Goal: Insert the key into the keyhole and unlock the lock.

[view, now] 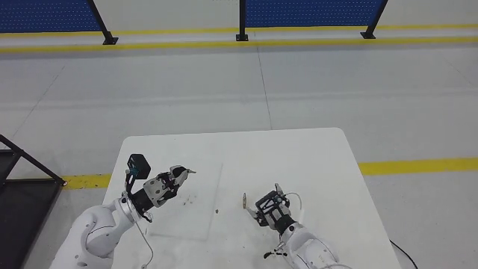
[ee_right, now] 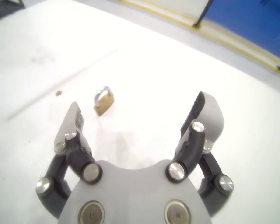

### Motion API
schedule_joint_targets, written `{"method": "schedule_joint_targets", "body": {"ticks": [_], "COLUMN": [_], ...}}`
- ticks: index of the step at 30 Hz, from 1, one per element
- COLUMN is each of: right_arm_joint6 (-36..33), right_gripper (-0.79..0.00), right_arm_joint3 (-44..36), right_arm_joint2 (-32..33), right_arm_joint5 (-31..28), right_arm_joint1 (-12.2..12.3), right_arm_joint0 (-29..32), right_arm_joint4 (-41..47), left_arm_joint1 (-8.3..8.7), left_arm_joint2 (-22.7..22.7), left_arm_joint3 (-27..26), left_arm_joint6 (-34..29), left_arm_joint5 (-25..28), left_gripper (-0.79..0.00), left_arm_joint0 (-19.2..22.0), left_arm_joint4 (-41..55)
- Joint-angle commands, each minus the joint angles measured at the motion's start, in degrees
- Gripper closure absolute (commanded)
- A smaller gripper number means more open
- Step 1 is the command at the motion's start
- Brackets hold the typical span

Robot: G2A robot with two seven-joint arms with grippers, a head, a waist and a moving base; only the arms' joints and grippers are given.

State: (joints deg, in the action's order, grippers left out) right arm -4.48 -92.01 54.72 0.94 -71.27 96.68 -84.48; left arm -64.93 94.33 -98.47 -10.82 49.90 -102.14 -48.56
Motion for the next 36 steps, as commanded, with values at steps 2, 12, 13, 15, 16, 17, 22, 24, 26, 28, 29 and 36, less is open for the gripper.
{"method": "schedule_joint_targets", "body": {"ticks": [2,12,13,15,16,17,22,24,26,28,29,36], "right_arm_joint6": [-1.3,-0.6,-0.4,-0.1,0.1,0.2,0.9,1.0,1.1,1.4,1.6,6.4], "right_gripper": [-0.785,-0.382,-0.36,-0.339,-0.32,-0.323,-0.302,-0.256,-0.197,-0.092,-0.049,0.0], "right_arm_joint3": [3.3,11.5,11.9,12.6,13.0,13.3,14.8,15.4,16.0,16.4,16.6,15.2], "right_arm_joint2": [-4.3,-11.4,-11.7,-12.1,-12.3,-12.4,-12.5,-12.6,-12.5,-12.3,-12.2,-9.9], "right_arm_joint5": [4.8,12.3,12.7,13.4,13.6,13.7,13.7,13.5,13.4,13.1,12.9,9.9], "right_arm_joint1": [-1.5,-4.9,-5.1,-5.5,-5.7,-5.8,-6.4,-6.6,-6.8,-7.0,-7.0,-6.7], "right_arm_joint0": [-2.7,-7.3,-7.6,-7.9,-8.1,-8.3,-9.2,-9.5,-9.8,-10.1,-10.2,-9.5], "right_arm_joint4": [0.5,3.1,3.2,3.6,3.9,4.2,5.3,5.7,6.1,6.7,7.0,8.3], "left_arm_joint1": [0.0,0.0,0.0,0.0,0.0,0.0,0.0,0.0,0.0,0.0,0.0,0.0], "left_arm_joint2": [0.0,0.0,0.0,0.0,0.0,0.0,0.0,0.0,0.0,0.0,0.0,0.0], "left_arm_joint3": [0.0,0.0,0.0,0.0,0.0,0.0,0.0,0.0,0.0,0.0,0.0,0.0], "left_arm_joint6": [0.0,0.0,0.0,0.0,0.0,0.0,0.0,0.0,0.0,0.0,0.0,0.0], "left_arm_joint5": [0.0,0.0,0.0,0.0,0.0,0.0,0.0,0.0,0.0,0.0,0.0,0.0], "left_gripper": [0.0,0.0,0.0,0.0,0.0,0.0,0.0,0.0,0.0,0.0,0.0,0.0], "left_arm_joint0": [0.0,0.0,0.0,0.0,0.0,0.0,0.0,0.0,0.0,0.0,0.0,0.0], "left_arm_joint4": [0.0,0.0,0.0,0.0,0.0,0.0,0.0,0.0,0.0,0.0,0.0,0.0]}}
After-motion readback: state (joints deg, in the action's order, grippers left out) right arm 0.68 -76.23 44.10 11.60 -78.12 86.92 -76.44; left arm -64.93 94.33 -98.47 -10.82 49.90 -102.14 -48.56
